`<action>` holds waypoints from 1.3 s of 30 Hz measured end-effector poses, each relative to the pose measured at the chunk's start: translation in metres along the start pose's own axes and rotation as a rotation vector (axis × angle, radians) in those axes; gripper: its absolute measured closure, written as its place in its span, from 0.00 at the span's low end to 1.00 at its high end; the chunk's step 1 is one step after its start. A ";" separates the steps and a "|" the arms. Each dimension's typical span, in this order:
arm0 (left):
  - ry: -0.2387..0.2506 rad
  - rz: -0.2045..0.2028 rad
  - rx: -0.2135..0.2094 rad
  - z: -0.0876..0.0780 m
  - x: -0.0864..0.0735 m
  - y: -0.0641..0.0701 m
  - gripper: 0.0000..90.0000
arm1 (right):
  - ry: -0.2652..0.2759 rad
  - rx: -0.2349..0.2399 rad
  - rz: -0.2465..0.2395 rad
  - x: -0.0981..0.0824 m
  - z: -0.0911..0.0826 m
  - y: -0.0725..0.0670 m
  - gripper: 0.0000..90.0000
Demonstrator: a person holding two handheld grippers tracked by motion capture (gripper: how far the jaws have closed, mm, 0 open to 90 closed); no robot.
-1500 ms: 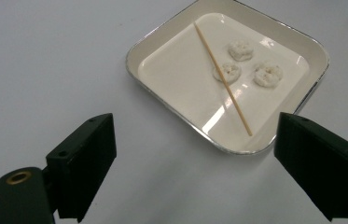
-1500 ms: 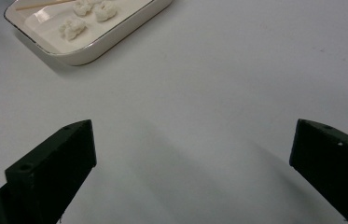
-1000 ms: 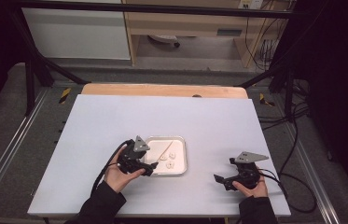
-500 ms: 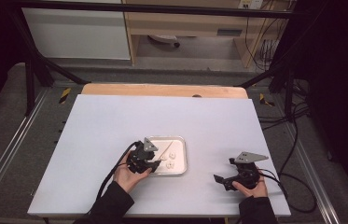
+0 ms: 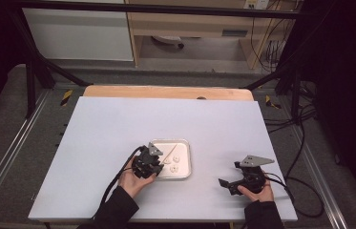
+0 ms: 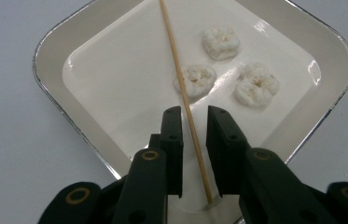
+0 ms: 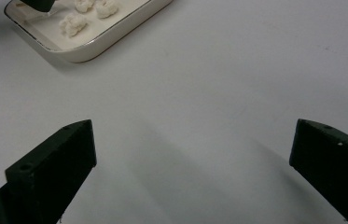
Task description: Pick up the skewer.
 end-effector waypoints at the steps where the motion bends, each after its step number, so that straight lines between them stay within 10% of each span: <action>1: -0.001 -0.001 0.005 0.001 0.000 0.000 0.86 | 0.001 0.000 0.000 0.000 0.000 0.000 0.01; 39: 0.171 0.002 -0.008 -0.032 -0.011 -0.011 0.98 | -0.003 0.003 -0.005 0.000 0.001 -0.001 0.01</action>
Point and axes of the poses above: each handheld gripper's, and its own axes: z roughly forward along the jaws, x roughly out of its top, y roughly to its right, the point moved 4 cm from there along z, roughly forward along the jaws, and after that the axes turned 5 degrees about y, right-handed, at the moved point
